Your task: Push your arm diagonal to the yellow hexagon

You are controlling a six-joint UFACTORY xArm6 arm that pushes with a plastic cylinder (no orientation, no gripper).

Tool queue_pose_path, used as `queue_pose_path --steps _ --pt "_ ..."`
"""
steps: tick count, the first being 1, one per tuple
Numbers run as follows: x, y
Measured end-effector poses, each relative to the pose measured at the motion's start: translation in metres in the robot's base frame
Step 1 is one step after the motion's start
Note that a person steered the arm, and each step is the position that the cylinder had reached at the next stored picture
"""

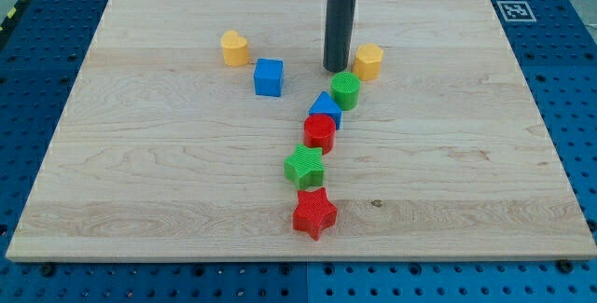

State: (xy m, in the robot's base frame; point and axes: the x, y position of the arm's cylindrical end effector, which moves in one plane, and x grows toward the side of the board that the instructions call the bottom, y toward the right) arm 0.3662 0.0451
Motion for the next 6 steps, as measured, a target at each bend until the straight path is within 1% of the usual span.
queue_pose_path --steps 2,3,4,5,6 --pt "0.013 0.0" --pt "-0.009 0.0" --pt "-0.043 0.0" --pt "-0.055 0.039" --pt "-0.048 0.111"
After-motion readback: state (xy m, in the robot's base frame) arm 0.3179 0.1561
